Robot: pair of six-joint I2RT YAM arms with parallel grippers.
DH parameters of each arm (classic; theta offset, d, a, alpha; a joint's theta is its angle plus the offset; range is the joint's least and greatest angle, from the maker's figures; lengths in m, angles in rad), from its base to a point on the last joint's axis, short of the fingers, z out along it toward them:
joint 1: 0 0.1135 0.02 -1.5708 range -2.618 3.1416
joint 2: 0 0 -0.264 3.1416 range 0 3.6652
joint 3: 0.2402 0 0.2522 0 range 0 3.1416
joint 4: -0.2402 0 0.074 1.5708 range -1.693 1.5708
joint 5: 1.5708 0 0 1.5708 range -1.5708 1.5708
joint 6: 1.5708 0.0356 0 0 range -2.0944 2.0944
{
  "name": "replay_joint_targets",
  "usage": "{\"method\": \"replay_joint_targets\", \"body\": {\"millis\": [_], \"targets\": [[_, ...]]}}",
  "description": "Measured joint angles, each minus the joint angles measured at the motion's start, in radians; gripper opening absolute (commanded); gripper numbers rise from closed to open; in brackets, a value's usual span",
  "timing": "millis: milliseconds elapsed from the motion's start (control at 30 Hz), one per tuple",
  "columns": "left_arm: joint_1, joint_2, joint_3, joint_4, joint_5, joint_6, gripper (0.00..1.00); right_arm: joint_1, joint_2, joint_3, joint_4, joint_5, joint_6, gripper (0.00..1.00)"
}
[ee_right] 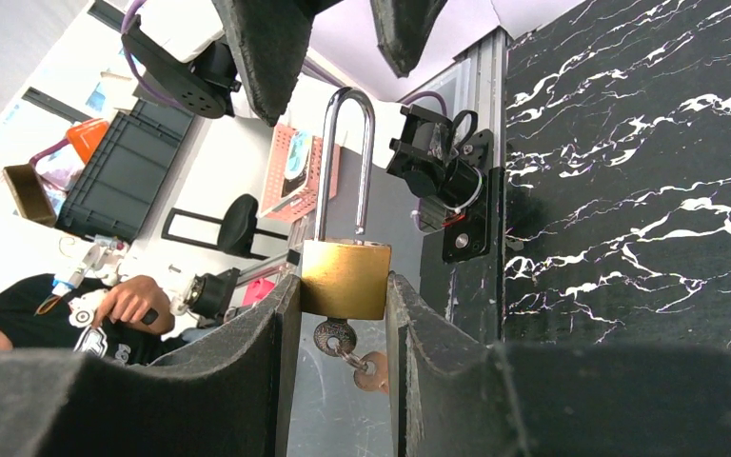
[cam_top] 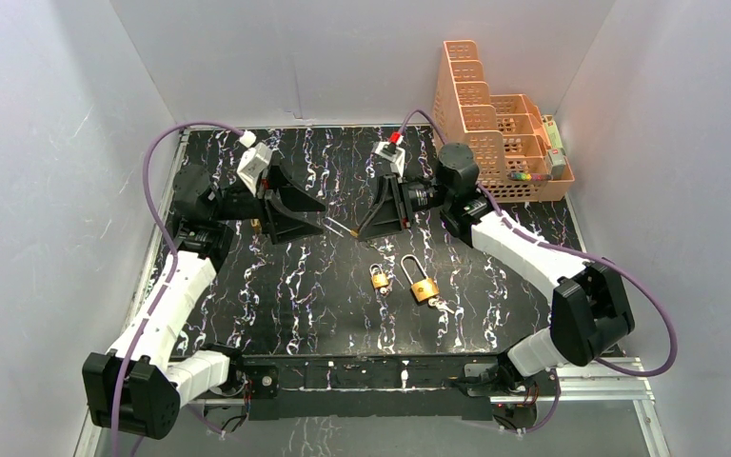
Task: Lock with the key
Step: Lock the lock.
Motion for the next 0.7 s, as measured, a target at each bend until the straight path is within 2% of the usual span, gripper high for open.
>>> {"method": "replay_joint_targets", "body": {"millis": [133,200,267,467,500,533,567,667,700], "targets": [[-0.019,0.016,0.0,0.023,0.005,-0.014,0.56,0.0,0.007,-0.013,0.043,-0.005,0.033,0.14],[-0.026,0.03,0.0,0.028,0.011,-0.019,0.5,0.0,0.011,-0.015,0.071,-0.007,0.055,0.14],[-0.027,0.032,0.0,0.028,0.013,-0.021,0.0,0.0,0.013,-0.021,0.103,-0.01,0.077,0.14],[-0.03,0.034,-0.002,0.031,0.037,-0.018,0.0,0.001,0.03,-0.027,0.197,-0.029,0.146,0.14],[-0.03,0.034,-0.002,0.031,0.04,-0.018,0.0,0.001,0.033,-0.028,0.208,-0.031,0.155,0.17],[-0.03,0.034,-0.002,0.032,0.045,-0.017,0.0,0.001,0.035,-0.028,0.217,-0.034,0.163,0.29],[-0.03,0.034,-0.002,0.031,0.051,-0.017,0.0,0.001,0.037,-0.028,0.226,-0.038,0.172,0.48],[-0.03,0.04,0.005,0.027,0.087,-0.019,0.0,0.0,0.041,-0.028,0.247,-0.045,0.195,0.89],[-0.03,0.049,0.014,0.02,0.107,-0.019,0.0,0.0,0.041,-0.028,0.258,-0.047,0.199,0.96]]}}
